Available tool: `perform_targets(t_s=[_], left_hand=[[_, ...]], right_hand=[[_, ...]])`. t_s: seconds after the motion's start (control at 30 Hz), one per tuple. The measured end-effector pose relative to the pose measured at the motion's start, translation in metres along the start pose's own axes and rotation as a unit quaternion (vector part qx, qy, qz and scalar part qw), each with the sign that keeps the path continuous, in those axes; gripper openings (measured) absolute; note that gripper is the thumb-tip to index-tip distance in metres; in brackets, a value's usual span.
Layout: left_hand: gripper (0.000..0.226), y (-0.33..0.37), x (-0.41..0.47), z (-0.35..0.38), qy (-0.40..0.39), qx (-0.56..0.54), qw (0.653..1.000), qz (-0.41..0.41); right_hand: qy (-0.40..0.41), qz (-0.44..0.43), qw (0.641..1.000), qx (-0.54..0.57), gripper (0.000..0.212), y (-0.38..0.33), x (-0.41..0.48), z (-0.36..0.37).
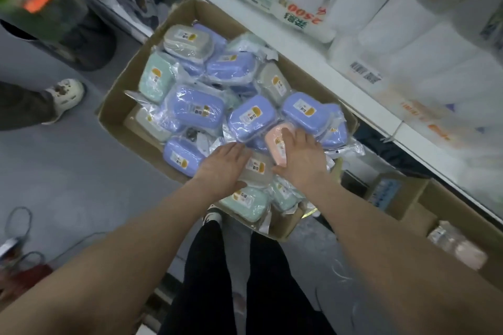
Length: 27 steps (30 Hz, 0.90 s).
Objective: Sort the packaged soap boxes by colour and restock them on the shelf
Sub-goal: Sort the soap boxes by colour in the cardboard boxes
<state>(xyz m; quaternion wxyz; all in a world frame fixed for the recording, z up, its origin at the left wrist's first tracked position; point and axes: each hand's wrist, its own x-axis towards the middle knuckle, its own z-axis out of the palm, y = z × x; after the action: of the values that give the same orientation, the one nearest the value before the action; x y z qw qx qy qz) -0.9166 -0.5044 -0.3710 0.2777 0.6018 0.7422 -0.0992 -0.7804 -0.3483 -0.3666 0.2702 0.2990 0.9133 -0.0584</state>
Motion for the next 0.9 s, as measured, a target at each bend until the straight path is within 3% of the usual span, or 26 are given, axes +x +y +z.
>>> perform_targets(t_s=[0.17,0.3,0.5,0.67,0.9], left_hand=[[0.097,-0.008,0.018,0.001,-0.015,0.066,0.997,0.026],[0.097,-0.018,0.02,0.0,-0.022,0.095,0.994,0.046],[0.086,-0.03,0.003,-0.027,-0.009,0.046,0.998,0.051],[0.078,-0.034,-0.019,-0.063,0.051,-0.029,0.997,0.047],[0.085,0.012,-0.033,-0.11,0.102,-0.049,0.991,0.068]], right_hand=[[0.002,0.068,0.998,0.016,0.113,-0.01,0.004,0.006],[0.011,0.106,0.994,0.026,0.107,-0.02,0.001,0.002],[0.057,0.139,0.982,0.111,0.1,-0.018,-0.029,-0.02],[0.112,0.144,0.974,0.135,0.097,0.003,-0.076,-0.041],[0.183,0.195,0.948,0.171,0.098,0.052,-0.164,-0.051]])
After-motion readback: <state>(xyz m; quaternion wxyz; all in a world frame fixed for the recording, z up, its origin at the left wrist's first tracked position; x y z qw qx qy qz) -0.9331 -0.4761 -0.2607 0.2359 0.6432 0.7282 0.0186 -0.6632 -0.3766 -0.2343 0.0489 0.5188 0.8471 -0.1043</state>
